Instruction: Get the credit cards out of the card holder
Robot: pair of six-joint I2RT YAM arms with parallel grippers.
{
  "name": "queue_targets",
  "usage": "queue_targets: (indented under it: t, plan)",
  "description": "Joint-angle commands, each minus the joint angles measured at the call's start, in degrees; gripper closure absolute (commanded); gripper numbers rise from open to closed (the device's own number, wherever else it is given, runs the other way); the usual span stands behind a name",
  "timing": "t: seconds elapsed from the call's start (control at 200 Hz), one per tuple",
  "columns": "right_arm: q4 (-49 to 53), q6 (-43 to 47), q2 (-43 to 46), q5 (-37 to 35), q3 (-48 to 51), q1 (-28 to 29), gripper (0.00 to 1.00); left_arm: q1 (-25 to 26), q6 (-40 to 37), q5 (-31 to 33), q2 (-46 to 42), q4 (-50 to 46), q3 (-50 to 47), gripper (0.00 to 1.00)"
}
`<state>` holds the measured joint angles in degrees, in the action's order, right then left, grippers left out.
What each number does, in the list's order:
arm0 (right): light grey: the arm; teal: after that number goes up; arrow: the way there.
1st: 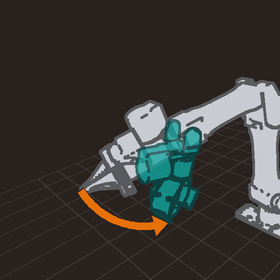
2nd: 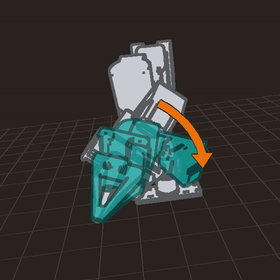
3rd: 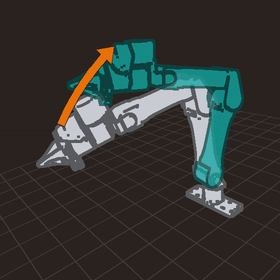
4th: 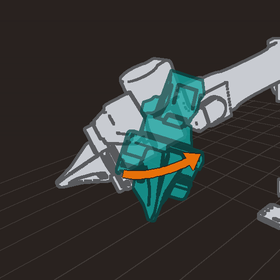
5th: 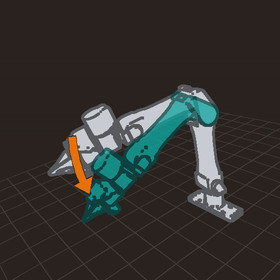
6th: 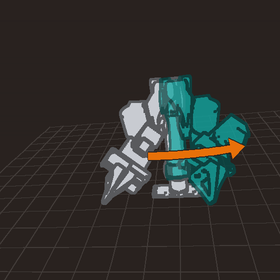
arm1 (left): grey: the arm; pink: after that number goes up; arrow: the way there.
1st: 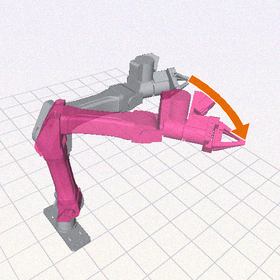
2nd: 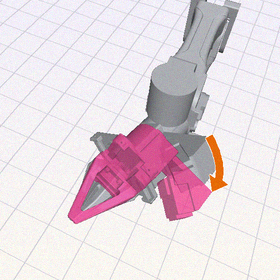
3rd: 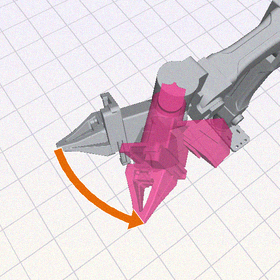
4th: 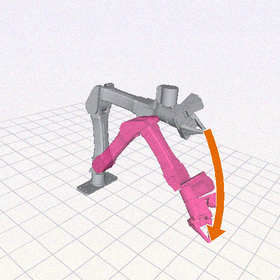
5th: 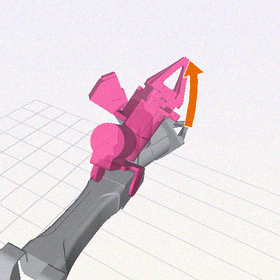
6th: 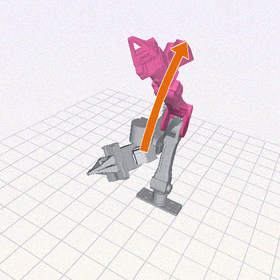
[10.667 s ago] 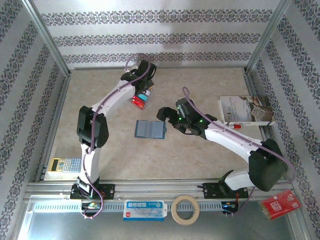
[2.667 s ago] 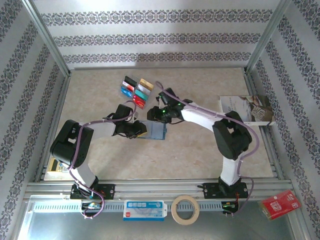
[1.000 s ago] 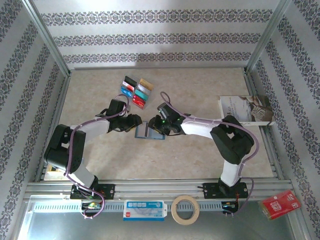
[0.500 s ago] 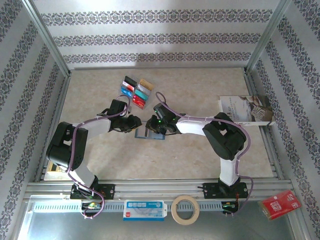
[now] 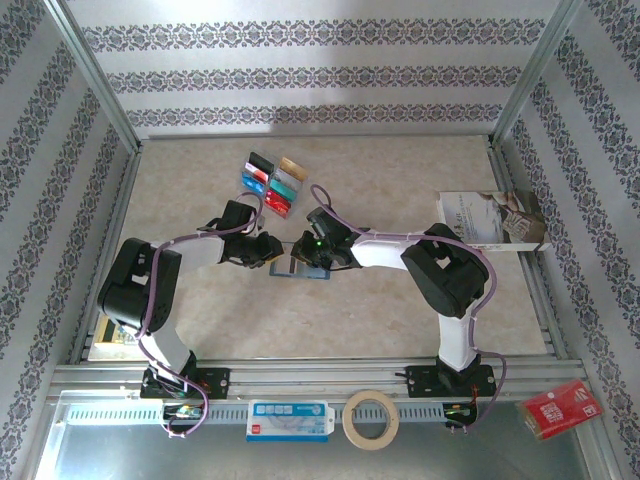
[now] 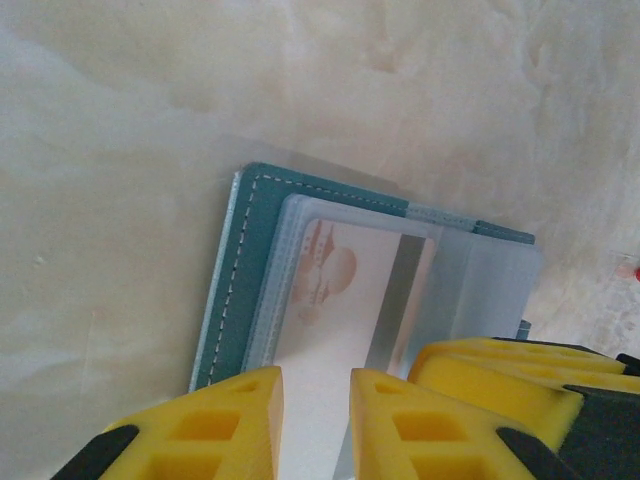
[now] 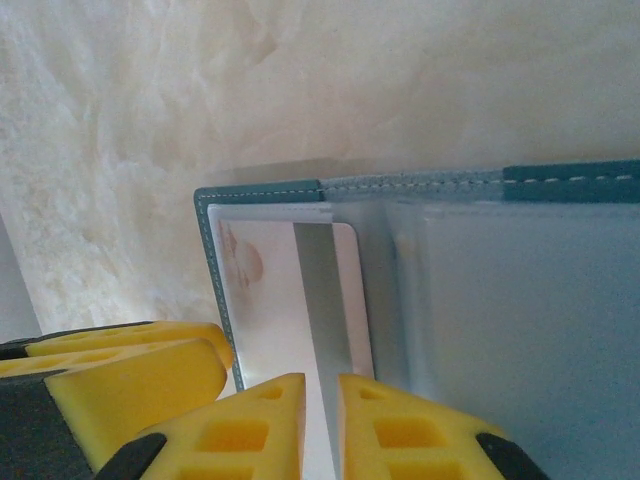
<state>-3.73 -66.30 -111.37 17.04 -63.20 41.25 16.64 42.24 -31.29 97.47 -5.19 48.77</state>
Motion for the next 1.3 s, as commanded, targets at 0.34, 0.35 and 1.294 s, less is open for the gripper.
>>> queue_targets:
  t: [0.34,0.35,1.294]
  plan:
    - [-0.2,0.4,-1.1,-0.4,0.7,-1.1,0.82,-0.1,-0.3,1.6,2.6,-2.0,-0.2,0.77]
    - [-0.2,0.4,-1.2,-0.3,0.7,-1.1,0.82,-0.1,-0.3,1.7,2.6,-2.2,-0.2,0.77]
    - [-1.8,1.6,0.0,-0.6,3.8,-2.5,0.82,-0.1,-1.7,4.0,2.4,-5.5,0.7,0.79]
